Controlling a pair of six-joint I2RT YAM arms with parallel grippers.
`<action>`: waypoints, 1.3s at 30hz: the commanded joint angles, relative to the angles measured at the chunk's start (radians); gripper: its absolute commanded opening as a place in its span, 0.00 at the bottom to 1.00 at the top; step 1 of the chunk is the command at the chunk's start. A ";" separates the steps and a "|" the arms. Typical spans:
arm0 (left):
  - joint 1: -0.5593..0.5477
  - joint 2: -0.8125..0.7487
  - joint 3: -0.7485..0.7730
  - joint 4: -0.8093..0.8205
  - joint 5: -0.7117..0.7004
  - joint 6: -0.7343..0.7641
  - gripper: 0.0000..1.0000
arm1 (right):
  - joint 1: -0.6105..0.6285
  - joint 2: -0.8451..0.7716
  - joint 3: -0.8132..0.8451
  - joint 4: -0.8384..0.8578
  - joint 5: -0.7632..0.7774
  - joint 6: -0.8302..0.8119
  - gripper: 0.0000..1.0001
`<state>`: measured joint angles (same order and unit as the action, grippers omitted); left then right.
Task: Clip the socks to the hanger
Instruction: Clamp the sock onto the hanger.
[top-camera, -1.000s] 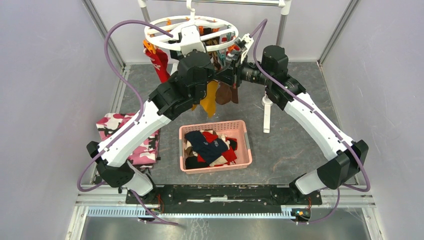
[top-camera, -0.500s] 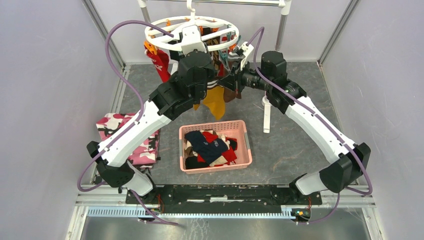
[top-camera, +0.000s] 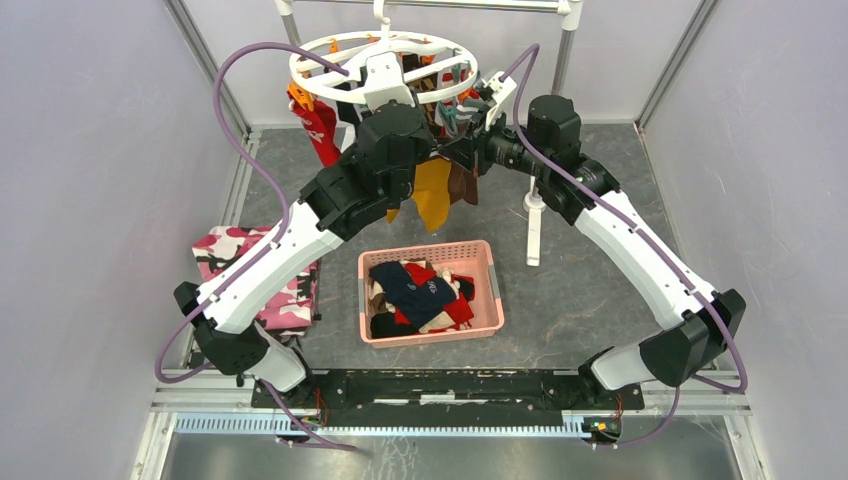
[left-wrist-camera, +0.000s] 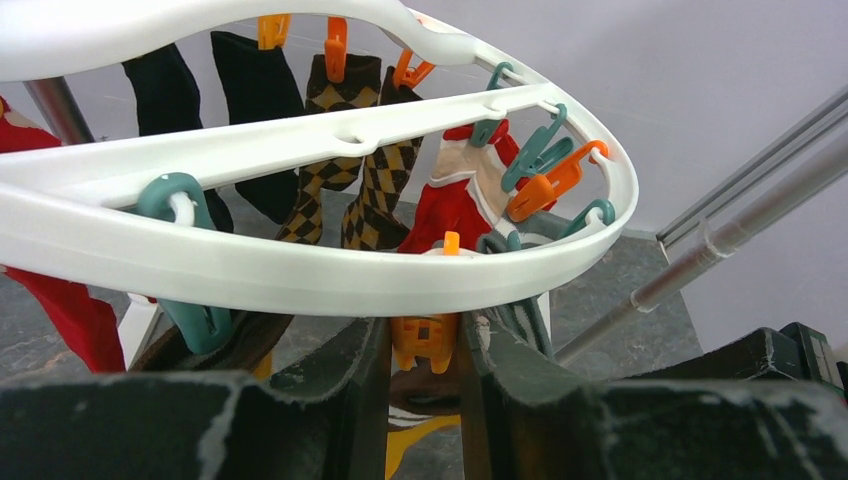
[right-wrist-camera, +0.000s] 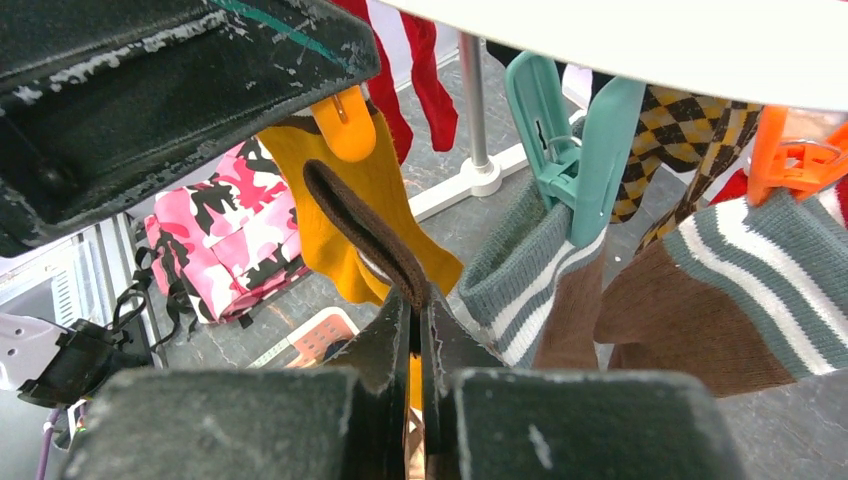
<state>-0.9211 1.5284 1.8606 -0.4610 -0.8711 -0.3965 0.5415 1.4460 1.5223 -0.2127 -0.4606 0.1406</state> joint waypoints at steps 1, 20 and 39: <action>0.002 -0.022 0.001 0.041 0.009 -0.041 0.03 | 0.005 -0.019 0.050 -0.003 0.045 -0.010 0.00; 0.002 -0.022 -0.003 0.042 0.020 -0.042 0.03 | 0.003 -0.019 0.072 -0.012 0.056 -0.002 0.00; 0.002 -0.024 -0.014 0.043 0.015 -0.037 0.03 | 0.001 -0.021 0.102 -0.016 0.036 -0.001 0.00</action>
<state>-0.9203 1.5284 1.8553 -0.4603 -0.8574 -0.4030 0.5415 1.4460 1.5654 -0.2535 -0.4175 0.1406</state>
